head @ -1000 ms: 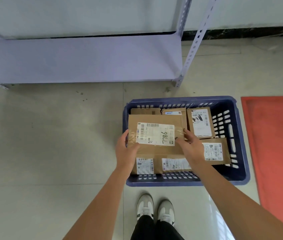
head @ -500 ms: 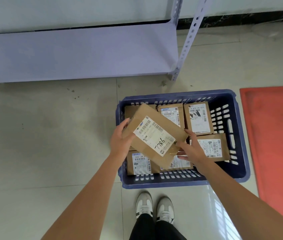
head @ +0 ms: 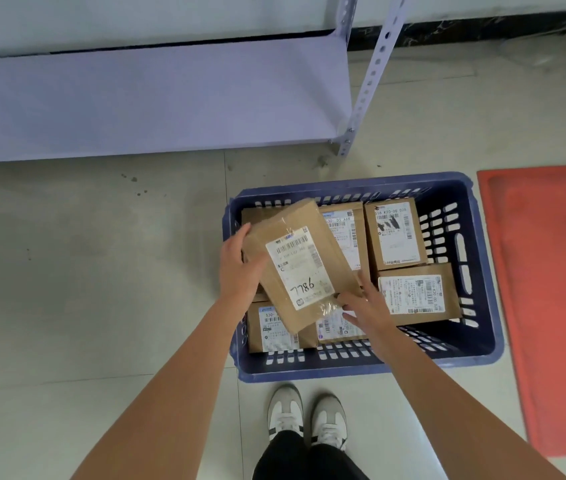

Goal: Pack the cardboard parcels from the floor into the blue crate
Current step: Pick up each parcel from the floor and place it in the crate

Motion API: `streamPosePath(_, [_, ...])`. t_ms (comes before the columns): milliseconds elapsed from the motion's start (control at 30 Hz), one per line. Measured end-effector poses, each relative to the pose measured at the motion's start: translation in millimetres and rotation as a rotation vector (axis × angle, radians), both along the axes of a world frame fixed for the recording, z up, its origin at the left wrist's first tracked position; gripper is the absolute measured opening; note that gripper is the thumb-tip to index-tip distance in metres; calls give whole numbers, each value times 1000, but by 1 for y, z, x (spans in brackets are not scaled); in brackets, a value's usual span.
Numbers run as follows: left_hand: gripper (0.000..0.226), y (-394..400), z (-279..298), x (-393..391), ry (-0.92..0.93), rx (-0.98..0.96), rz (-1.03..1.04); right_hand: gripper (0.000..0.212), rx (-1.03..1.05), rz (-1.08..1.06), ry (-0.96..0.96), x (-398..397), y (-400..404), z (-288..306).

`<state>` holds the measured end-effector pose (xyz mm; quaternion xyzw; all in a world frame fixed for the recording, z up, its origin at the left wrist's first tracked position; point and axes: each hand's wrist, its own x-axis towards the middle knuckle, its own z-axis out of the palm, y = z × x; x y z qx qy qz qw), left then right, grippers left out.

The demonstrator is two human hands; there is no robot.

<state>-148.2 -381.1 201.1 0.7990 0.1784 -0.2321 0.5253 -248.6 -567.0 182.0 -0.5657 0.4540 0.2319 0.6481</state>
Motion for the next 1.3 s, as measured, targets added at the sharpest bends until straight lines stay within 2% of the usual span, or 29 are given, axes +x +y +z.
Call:
streamPosePath(100, [73, 0, -5, 5, 55, -118, 104, 67, 13, 12, -1, 2, 11, -7])
streamPosePath(300, [59, -3, -15, 5, 151, -106, 97, 60, -64, -6, 45, 8, 28, -18])
streamPosePath(433, [48, -7, -19, 2, 143, -1, 6, 66, -55, 59, 63, 21, 35, -28])
streamPosePath(667, [63, -5, -22, -13, 55, 235, -121, 71, -117, 191, 83, 30, 48, -35])
streamPosePath(867, [56, -3, -20, -26, -51, 326, -175, 93, -170, 284, 90, 38, 59, -33])
streamPosePath(967, [57, 0, -21, -33, -28, 329, -185, 94, -175, 296, 98, 39, 60, -30])
streamPosePath(1100, [56, -3, -29, -34, -18, 410, -295, 92, -196, 326, 119, 43, 57, -29])
streamPosePath(1300, [49, -7, -32, -31, 54, 461, -308, 86, -223, 365, 124, 43, 57, -28])
